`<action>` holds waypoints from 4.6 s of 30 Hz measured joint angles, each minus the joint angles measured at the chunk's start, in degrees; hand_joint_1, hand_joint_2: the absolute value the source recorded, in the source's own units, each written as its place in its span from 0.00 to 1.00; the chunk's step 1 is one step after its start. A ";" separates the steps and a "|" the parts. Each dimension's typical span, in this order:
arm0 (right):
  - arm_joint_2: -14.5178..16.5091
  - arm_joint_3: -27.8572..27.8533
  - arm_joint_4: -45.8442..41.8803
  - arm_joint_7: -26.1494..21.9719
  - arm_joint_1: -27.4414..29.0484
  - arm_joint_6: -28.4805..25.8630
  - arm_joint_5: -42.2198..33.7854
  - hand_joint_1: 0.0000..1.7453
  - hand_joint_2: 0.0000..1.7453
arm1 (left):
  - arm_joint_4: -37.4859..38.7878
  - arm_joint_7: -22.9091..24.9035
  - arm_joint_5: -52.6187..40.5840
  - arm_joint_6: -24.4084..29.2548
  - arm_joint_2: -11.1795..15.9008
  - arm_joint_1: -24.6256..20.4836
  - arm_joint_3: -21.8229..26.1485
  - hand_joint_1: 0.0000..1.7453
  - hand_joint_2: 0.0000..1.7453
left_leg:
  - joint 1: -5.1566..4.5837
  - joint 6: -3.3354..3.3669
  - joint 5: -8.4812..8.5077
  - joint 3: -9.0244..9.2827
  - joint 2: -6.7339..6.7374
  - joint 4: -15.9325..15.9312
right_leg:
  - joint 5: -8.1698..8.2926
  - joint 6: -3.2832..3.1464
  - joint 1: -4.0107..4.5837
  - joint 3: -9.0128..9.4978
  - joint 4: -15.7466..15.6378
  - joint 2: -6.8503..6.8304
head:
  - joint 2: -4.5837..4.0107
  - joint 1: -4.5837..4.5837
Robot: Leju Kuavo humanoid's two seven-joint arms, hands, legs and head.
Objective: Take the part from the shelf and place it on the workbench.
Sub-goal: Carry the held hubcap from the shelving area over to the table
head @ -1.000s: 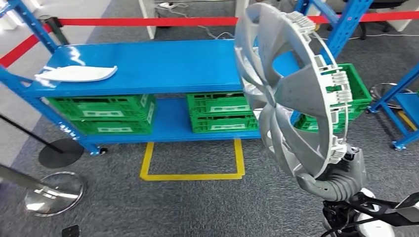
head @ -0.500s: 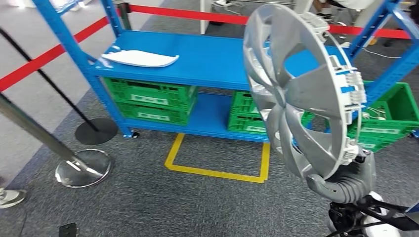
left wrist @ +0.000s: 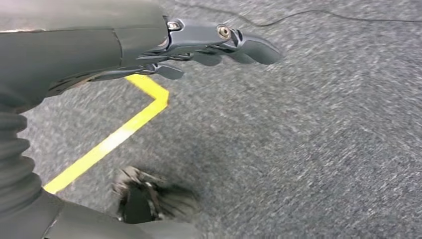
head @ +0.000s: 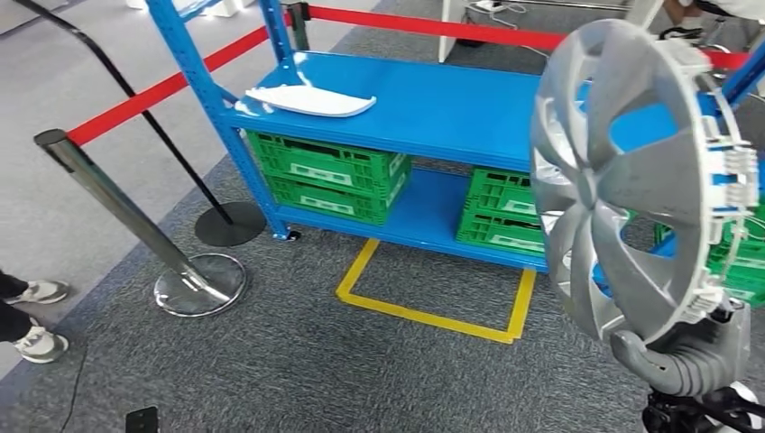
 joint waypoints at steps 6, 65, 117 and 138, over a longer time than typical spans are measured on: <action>-0.02 -1.04 -1.93 1.20 2.97 -1.15 0.63 1.00 1.00 | 0.01 0.24 -1.48 1.32 -0.43 -0.28 -0.14 0.00 1.00 | -0.60 1.24 1.42 3.62 4.16 -2.24 | 0.24 -0.21 0.69 -0.55 0.04 -4.53 | 0.00 -0.05; -2.40 0.53 1.31 -0.79 -3.20 1.11 -2.45 1.00 1.00 | 0.00 3.24 -0.01 1.82 -0.03 -0.42 3.73 0.00 1.00 | -0.09 0.26 -0.15 -2.69 1.75 5.36 | 0.11 -0.19 0.15 0.24 -0.43 -2.99 | 0.00 0.21; -0.61 -1.90 1.65 -0.48 -2.38 1.91 -2.51 1.00 1.00 | -0.04 12.91 -3.61 -1.22 0.86 0.05 6.03 0.00 1.00 | -0.25 1.99 5.46 4.41 -5.59 -8.57 | 0.08 2.05 -0.61 -0.84 0.84 4.99 | 0.00 1.22; 0.48 -1.14 7.37 0.18 -7.75 6.05 -3.04 1.00 1.00 | 0.07 31.20 -6.74 -19.65 0.47 0.87 1.33 0.00 1.00 | -0.74 3.90 5.19 5.02 1.72 -9.08 | -5.60 2.67 0.31 -4.92 10.68 -1.00 | 0.01 1.31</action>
